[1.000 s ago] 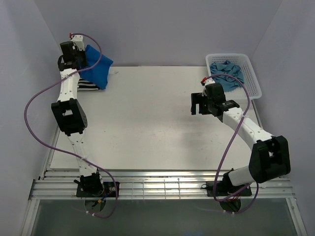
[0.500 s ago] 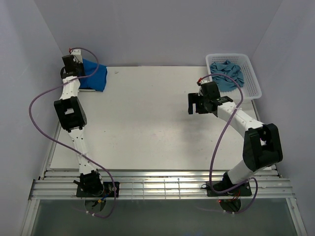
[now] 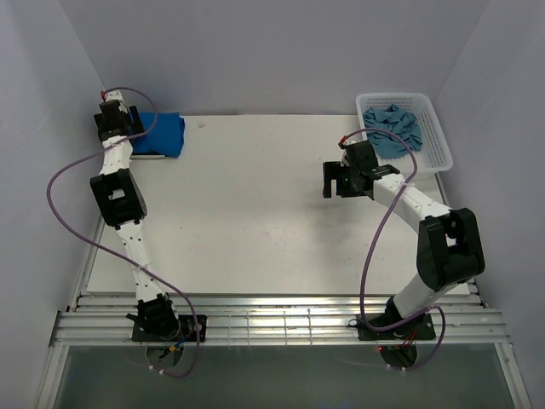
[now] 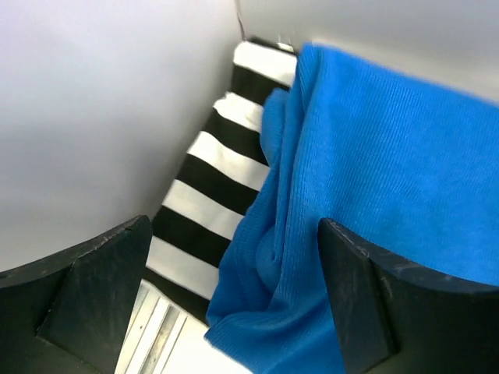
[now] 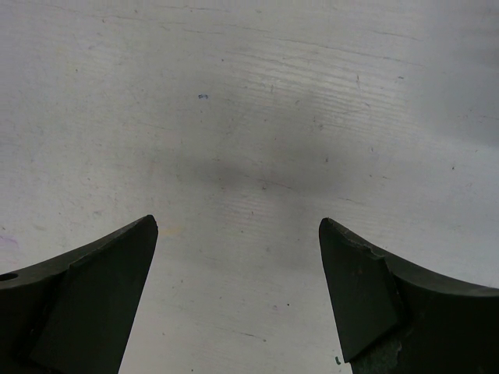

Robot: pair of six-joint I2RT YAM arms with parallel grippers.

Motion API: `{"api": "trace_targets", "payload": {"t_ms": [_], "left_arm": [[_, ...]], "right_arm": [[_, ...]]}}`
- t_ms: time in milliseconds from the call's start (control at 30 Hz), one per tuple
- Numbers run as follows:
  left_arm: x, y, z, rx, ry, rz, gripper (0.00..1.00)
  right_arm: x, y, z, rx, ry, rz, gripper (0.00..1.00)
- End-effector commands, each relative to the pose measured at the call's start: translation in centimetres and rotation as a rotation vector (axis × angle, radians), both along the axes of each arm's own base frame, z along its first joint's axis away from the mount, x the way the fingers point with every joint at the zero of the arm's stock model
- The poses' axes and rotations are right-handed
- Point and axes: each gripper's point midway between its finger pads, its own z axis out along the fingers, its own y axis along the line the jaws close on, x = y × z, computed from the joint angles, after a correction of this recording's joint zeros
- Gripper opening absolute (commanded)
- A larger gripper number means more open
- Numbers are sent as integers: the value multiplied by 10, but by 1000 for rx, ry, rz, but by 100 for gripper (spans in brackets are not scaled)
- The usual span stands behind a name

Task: Fold and stack the tank tops
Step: Neatly place the folded tank top to the corner, then grab the tank top from the pile

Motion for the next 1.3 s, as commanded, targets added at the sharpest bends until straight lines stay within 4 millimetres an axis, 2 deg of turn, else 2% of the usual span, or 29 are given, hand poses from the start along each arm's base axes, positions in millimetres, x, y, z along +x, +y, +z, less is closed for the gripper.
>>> {"api": "trace_targets", "payload": {"t_ms": [0,33,67,167,200,267,300,367,400,433,467,500,533,567,633,667,700,733,767,800,867,900,933,967,1000,1033,1067,1167,1267], "left_arm": [[-6,6,140,48,-237,81,98],[-9,4,152,24,-263,95,98],[-16,1,181,11,-312,101,98],[-27,-14,212,-30,-351,64,98],[-33,-24,237,-54,-391,34,98],[-44,-37,248,-107,-381,14,98],[-52,-52,268,-152,-409,-37,98],[-64,-74,253,-232,-345,-100,98],[-77,-87,269,-292,-370,-110,98],[-86,-98,264,-344,-351,-125,98],[-94,-111,233,-406,-283,-130,98],[-102,-122,226,-450,-265,-144,98],[-116,-137,236,-511,-280,-154,98],[-125,-154,200,-570,-203,-154,98],[-139,-183,192,-629,-184,-181,98],[-143,-192,179,-646,-154,-182,98],[-151,-203,157,-659,-103,-183,98],[-154,-222,152,-648,-78,-220,98],[-156,-224,145,-627,-65,-202,98],[-161,-231,131,-620,-32,-200,98],[-165,-245,125,-611,-14,-218,98],[-165,-249,124,-616,-13,-228,98],[-168,-254,118,-623,-1,-241,98],[-168,-255,117,-626,0,-246,98],[-168,-258,117,-634,1,-257,98],[-168,-259,116,-635,-4,-263,98],[-169,-260,114,-636,-4,-264,98],[-168,-264,112,-641,-10,-284,98],[-167,-265,105,-645,4,-282,98]], "right_arm": [[12,4,42,51,-107,-4,90],[12,5,47,55,-119,-4,90],[13,5,52,57,-133,-3,90],[19,3,79,63,-212,-8,90],[20,0,91,53,-247,-10,90],[26,-3,112,44,-299,-20,90],[29,-11,121,23,-326,-54,90],[38,-27,134,-1,-368,-121,90],[41,-34,140,1,-378,-149,90],[45,-40,144,9,-386,-170,90],[54,-54,153,25,-399,-201,90],[59,-61,157,35,-402,-218,90],[65,-69,161,50,-405,-237,90],[79,-85,167,61,-416,-268,90],[94,-105,169,50,-416,-310,90],[106,-124,154,31,-381,-349,90],[117,-130,168,33,-408,-356,90],[124,-136,164,26,-395,-360,90],[136,-154,145,1,-363,-391,90],[147,-160,154,-1,-386,-403,90],[163,-178,145,-22,-378,-438,90],[176,-183,119,-32,-333,-448,90],[191,-188,128,-30,-363,-457,90],[204,-197,99,-43,-320,-473,90],[214,-203,93,-51,-322,-486,90],[232,-209,109,-50,-374,-497,90],[246,-217,74,-50,-326,-499,90],[282,-213,77,-102,-432,-453,90],[297,-220,60,-53,-422,-504,90]]}}
